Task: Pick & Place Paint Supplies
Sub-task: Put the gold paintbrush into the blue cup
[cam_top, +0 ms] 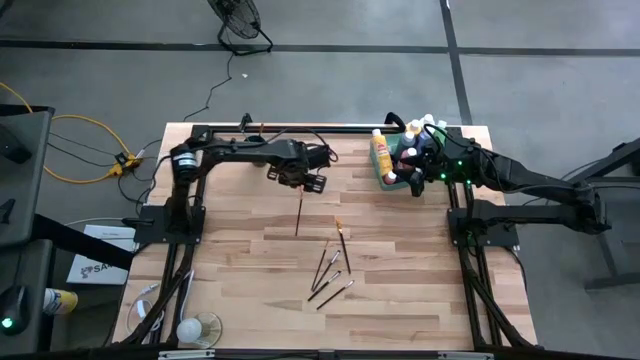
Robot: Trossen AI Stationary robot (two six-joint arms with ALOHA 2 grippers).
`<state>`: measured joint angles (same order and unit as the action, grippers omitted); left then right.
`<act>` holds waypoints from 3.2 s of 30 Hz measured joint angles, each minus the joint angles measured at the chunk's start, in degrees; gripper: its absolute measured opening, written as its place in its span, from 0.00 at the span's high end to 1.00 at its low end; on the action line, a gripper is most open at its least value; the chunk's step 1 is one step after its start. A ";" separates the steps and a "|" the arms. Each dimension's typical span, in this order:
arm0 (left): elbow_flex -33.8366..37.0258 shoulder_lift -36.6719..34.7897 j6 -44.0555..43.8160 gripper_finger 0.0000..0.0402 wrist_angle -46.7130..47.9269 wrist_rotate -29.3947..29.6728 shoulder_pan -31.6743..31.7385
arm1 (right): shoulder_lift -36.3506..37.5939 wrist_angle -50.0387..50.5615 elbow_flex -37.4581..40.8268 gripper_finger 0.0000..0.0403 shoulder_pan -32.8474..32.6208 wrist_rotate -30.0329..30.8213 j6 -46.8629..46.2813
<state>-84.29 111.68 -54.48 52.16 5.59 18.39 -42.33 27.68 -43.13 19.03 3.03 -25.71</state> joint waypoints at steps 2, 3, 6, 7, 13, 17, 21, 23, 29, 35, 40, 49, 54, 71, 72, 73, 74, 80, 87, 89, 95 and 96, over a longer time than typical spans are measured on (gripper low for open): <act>-0.90 1.86 0.02 0.49 0.04 -0.92 0.02 | -0.02 0.24 0.00 0.40 -0.02 -0.03 0.00; -1.34 2.56 0.02 0.49 0.81 -1.07 0.00 | 0.00 0.27 0.01 0.40 0.00 0.00 0.00; -3.14 4.62 0.16 0.49 -0.21 -1.38 -0.01 | -0.02 0.33 0.02 0.40 -0.02 -0.03 0.00; -3.64 5.30 0.20 0.49 0.35 -1.49 -0.02 | 0.00 0.34 0.00 0.40 0.00 -0.02 -0.03; -4.53 7.39 0.03 0.49 0.62 -1.38 0.00 | -0.02 0.81 0.02 0.40 -0.01 -0.18 -0.09; -4.69 8.60 -0.02 0.49 1.41 -1.52 0.00 | -0.02 1.70 0.01 0.40 -0.02 -0.22 -0.13; -4.77 9.72 0.18 0.49 1.49 -2.32 0.02 | -0.02 2.11 0.02 0.40 -0.01 -0.22 -0.05; -4.75 9.78 0.20 0.51 1.43 -2.49 0.01 | -0.02 2.11 0.00 0.40 0.00 -0.21 -0.02; -4.70 9.93 0.20 0.62 1.05 -2.52 0.00 | -0.02 2.12 0.02 0.40 -0.02 -0.11 0.39; -4.59 10.00 0.20 0.73 0.54 -2.56 -0.02 | -0.02 2.12 0.00 0.40 -0.02 -0.04 0.46; -4.55 10.01 1.19 0.81 0.45 -2.58 -0.02 | -0.02 2.12 0.00 0.40 0.00 -0.02 0.47; -4.46 10.01 3.33 0.99 0.35 -3.52 -0.02 | -0.02 2.14 0.00 0.40 -0.01 -0.02 0.55; -4.49 10.01 3.69 1.00 0.36 -3.72 -0.02 | -0.02 2.14 0.00 0.40 0.00 -0.02 1.79; -22.73 10.03 13.57 1.00 13.19 6.56 -0.04 | -0.02 2.17 0.00 0.40 0.00 -0.17 1.86; -23.57 9.42 13.57 1.00 14.98 8.82 -0.07 | -0.02 2.17 0.02 0.40 -0.02 -0.17 1.86; -24.00 8.54 13.56 1.00 16.03 11.47 -0.09 | -0.02 2.17 0.00 0.40 -0.02 -0.18 1.86; -24.13 7.31 13.35 1.00 15.93 13.58 -0.19 | 0.00 2.17 0.00 0.40 0.00 -0.17 1.86; -21.88 -2.26 9.57 1.00 15.87 28.59 -1.19 | 0.00 2.24 0.02 0.40 0.02 0.02 1.91; -14.59 -12.55 -0.84 1.00 18.52 46.25 -1.55 | 0.00 2.19 0.02 0.40 0.13 2.05 2.07; -12.52 -14.79 -4.64 1.00 18.41 49.76 -1.52 | 0.00 2.23 0.02 0.40 0.13 2.67 2.07; -6.74 -17.38 -13.77 1.00 18.76 59.04 -1.07 | 0.00 2.19 0.00 0.40 0.14 3.07 2.07; -6.01 -17.35 -14.71 1.00 18.69 59.97 -1.00 | 0.00 2.19 0.00 0.40 0.15 3.10 2.07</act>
<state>-90.30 94.32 -69.18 70.85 65.56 17.39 -42.33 29.87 -43.13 19.18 6.13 -23.64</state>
